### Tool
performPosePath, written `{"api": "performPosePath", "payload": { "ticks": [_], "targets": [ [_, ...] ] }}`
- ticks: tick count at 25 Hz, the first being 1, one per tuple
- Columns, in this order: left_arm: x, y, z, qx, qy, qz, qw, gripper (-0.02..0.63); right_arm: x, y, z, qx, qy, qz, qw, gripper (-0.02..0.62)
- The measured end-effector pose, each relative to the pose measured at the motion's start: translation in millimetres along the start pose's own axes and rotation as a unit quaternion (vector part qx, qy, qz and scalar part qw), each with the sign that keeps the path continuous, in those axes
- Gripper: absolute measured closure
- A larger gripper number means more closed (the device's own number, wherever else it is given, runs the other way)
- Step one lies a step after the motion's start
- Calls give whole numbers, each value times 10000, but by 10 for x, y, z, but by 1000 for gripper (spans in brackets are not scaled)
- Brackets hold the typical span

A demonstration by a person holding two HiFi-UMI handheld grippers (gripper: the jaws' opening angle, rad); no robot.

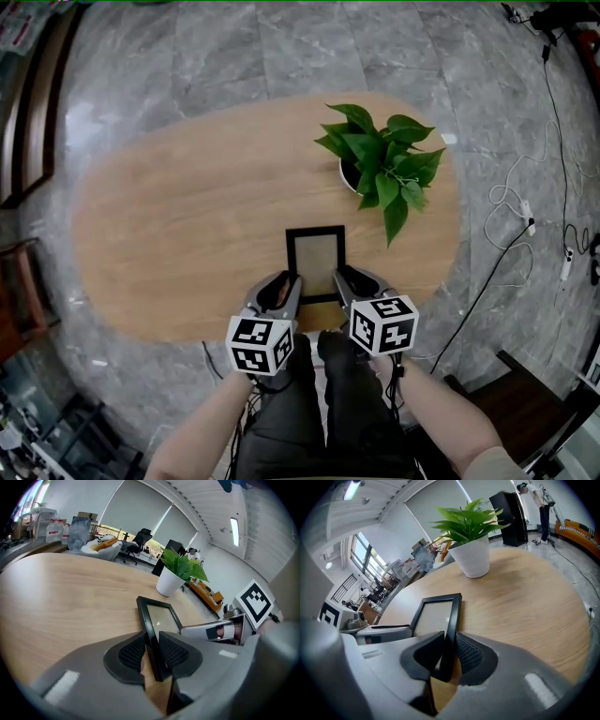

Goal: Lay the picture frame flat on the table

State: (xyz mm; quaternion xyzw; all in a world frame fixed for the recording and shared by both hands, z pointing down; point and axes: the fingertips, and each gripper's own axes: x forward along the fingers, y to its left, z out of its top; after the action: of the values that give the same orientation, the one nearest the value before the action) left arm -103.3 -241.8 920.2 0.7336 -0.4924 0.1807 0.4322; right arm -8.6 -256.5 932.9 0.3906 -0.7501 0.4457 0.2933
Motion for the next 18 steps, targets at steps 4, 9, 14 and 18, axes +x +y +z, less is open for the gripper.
{"api": "performPosePath", "payload": {
  "ticks": [4,9,14,18],
  "targets": [
    [92,20,-66,113,227,59,9997,494,60,-59,-35,-55,82,-124,9999,514],
    [151,118,-61,34,220,233,9995,495,108,-31,-26,-81,115,-130,9998,508],
    [170,167,-31,-157,254,317,9991,477,110,-87,16,-114,127,-319,9993,487],
    [14,187,121,-60,102,407,9991,475,-28,-39,192,-318,2,-462,9984,485]
  ]
}}
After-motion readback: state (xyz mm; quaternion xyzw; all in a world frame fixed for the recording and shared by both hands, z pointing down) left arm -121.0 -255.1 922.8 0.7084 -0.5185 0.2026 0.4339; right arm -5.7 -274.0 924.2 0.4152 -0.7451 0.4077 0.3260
